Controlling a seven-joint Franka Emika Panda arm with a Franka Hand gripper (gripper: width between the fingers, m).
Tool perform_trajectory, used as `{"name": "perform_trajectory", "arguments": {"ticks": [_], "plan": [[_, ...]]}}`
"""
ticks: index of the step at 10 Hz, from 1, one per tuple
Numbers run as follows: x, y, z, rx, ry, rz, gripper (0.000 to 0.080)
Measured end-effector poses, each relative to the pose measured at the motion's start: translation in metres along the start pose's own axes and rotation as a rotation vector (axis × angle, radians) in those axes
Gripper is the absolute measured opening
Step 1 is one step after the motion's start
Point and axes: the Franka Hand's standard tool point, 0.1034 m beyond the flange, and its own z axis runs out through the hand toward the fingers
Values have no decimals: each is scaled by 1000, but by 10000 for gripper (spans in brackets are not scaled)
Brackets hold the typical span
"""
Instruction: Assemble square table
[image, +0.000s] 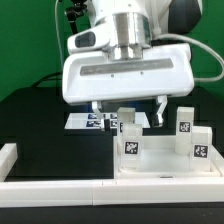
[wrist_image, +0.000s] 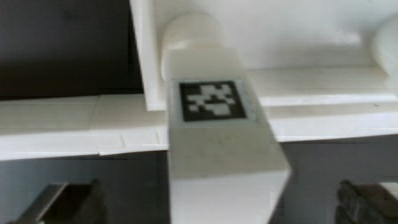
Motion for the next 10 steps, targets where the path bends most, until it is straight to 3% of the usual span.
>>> {"name": "perform_trajectory", "arguments": {"ticks": [2, 5, 8, 9, 10], "plan": [[11, 6, 4, 19, -61, 12, 649], [11, 2, 11, 85, -290, 39, 649], [5, -3, 19, 77, -305, 102, 649], [5, -3, 19, 76, -305, 102, 547], [5, -3, 19, 76, -306, 102, 370]]}}
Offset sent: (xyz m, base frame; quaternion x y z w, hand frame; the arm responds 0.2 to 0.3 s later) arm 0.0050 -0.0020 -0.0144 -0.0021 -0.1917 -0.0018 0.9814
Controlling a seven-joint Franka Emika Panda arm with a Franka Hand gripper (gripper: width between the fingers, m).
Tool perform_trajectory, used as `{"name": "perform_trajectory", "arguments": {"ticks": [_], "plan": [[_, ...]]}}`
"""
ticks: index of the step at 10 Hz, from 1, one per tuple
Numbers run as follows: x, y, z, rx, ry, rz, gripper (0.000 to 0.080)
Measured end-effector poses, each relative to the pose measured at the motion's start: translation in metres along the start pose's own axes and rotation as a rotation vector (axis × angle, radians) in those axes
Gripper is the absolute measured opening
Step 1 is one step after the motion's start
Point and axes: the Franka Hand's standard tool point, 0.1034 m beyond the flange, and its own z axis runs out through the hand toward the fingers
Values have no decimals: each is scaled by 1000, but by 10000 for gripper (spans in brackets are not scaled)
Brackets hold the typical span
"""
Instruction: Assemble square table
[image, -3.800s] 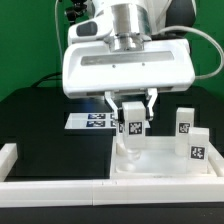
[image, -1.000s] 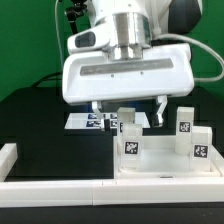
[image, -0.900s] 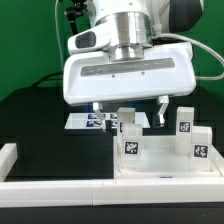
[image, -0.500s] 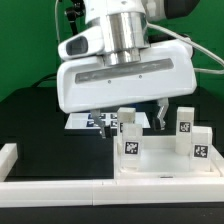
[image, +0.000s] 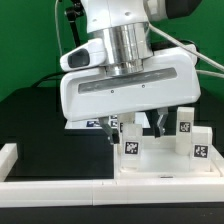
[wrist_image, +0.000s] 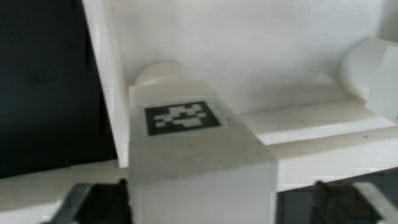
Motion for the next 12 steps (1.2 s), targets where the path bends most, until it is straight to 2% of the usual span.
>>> {"name": "perform_trajectory", "arguments": {"ticks": [1, 2, 5, 7, 8, 9, 11, 12], "plan": [[0, 1, 0, -2, 2, 1, 370], [0, 4, 0, -4, 2, 5, 313], [0, 7, 0, -6, 3, 53, 305], [0, 10, 1, -8, 3, 291, 304], [0, 11, 1, -13, 5, 503, 304], [-1, 6, 2, -5, -1, 651, 304], [2, 6, 3, 65, 6, 1042, 304], [2, 7, 2, 67, -5, 1116, 304]]}}
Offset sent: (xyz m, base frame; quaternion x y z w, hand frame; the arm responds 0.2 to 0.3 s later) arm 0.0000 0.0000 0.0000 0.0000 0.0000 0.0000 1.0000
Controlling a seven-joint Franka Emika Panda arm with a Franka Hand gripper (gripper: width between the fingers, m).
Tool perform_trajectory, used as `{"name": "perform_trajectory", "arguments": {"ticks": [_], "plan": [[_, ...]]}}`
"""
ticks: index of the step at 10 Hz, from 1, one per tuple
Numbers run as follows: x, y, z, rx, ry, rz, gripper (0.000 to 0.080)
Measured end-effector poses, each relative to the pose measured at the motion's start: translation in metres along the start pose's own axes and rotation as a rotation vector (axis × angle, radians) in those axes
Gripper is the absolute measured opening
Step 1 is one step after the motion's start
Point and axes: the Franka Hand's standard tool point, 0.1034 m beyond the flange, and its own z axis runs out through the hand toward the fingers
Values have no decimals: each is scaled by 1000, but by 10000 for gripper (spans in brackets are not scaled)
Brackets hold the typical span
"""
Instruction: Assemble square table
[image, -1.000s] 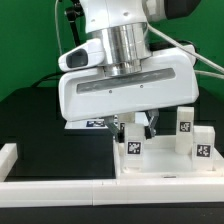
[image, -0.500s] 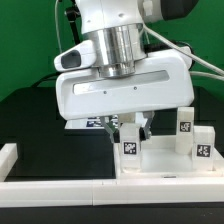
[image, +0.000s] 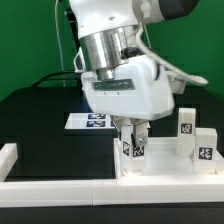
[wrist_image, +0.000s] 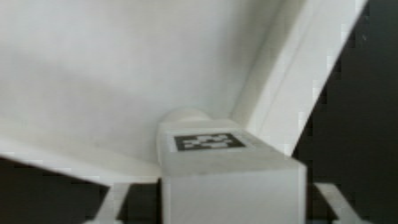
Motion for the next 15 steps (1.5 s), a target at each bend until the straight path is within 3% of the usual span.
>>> {"name": "perform_trajectory", "arguments": {"ticks": [2, 3, 4, 5, 6, 8, 9, 10, 12, 14, 15], "plan": [[-2, 3, 2, -18, -6, 21, 297], [-2, 3, 2, -16, -7, -6, 447], [-2, 3, 2, -19, -4, -48, 447], [-1, 3, 1, -29, 9, -239, 598], [-2, 1, 2, -45, 25, -507, 635], [-2, 1, 3, -46, 22, -653, 647], [-2, 1, 3, -62, 27, -802, 647], [-4, -3, 3, -105, 58, -1072, 649], [-4, -5, 5, -138, 66, -1377, 649], [-3, -5, 6, -133, 66, -1354, 649], [-3, -5, 6, -132, 66, -1347, 518]]}}
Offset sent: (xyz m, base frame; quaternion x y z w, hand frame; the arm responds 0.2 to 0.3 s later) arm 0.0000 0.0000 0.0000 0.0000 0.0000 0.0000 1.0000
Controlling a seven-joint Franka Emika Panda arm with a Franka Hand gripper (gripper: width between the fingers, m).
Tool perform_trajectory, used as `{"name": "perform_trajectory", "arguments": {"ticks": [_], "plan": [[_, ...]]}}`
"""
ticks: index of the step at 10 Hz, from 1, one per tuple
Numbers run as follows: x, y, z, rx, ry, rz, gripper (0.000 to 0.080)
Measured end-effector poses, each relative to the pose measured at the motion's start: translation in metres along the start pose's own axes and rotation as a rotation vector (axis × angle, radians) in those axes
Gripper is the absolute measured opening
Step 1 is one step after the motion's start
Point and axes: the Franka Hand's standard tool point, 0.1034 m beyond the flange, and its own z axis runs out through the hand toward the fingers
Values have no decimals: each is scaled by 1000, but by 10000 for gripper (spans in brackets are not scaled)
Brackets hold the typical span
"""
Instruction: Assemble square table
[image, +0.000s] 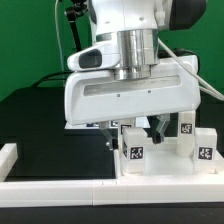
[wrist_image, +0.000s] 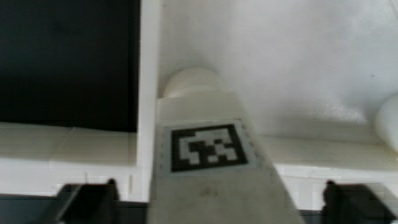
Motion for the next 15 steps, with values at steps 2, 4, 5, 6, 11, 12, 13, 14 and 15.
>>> {"name": "perform_trajectory", "arguments": {"ticks": [2, 4, 5, 6, 11, 12, 13, 14, 15], "plan": [[0, 1, 0, 1, 1, 127, 292], [0, 2, 0, 2, 2, 239, 293], [0, 4, 0, 8, 3, 388, 293], [-1, 6, 1, 7, 3, 542, 293], [-6, 9, 1, 87, -29, 1218, 293], [-6, 9, 1, 88, -33, 1262, 293], [-6, 9, 1, 90, -37, 1333, 293], [-8, 10, 2, 115, -34, 1466, 293], [-10, 10, 2, 138, -31, 1517, 293]]}}
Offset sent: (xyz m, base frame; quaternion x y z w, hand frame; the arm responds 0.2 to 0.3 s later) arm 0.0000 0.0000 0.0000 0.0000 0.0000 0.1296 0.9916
